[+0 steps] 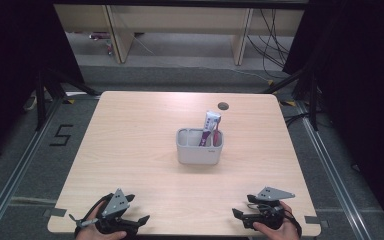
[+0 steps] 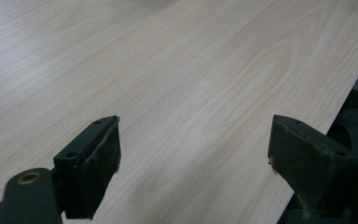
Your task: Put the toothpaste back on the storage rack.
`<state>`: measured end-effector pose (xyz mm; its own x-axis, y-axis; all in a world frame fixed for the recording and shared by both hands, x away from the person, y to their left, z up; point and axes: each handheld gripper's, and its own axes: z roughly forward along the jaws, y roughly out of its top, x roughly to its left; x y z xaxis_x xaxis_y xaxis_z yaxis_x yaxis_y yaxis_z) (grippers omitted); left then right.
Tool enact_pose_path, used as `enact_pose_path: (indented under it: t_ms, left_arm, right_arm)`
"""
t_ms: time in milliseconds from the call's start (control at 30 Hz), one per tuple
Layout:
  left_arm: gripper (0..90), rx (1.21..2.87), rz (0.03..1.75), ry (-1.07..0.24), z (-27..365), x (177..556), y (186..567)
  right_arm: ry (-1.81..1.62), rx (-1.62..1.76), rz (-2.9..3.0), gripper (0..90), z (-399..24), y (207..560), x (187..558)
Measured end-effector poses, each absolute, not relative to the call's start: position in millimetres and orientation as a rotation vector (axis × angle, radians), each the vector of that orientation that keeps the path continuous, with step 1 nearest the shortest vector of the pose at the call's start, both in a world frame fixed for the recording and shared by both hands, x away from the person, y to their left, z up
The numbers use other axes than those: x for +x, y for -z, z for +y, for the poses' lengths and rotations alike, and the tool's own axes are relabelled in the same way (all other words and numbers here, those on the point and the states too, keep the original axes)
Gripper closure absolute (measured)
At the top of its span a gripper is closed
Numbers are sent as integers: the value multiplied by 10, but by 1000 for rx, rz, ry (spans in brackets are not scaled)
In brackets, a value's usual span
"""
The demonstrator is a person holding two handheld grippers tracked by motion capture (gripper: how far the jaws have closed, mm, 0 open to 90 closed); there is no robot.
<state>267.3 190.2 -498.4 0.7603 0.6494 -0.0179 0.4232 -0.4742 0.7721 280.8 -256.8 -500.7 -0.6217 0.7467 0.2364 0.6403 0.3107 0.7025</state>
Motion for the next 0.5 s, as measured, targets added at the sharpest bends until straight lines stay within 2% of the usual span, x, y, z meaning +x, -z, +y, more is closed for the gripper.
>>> enact_pose_path:
  t_ms: [100,500]
  left_arm:
    - [166,2091,820,-348,1884,2659,5001]
    - [166,2135,809,-356,1917,2657,4982]
  right_arm:
    - [-1180,1297,2420,224,-2566,4998,2800]
    - [-1187,1301,2423,224,-2564,5000,2801]
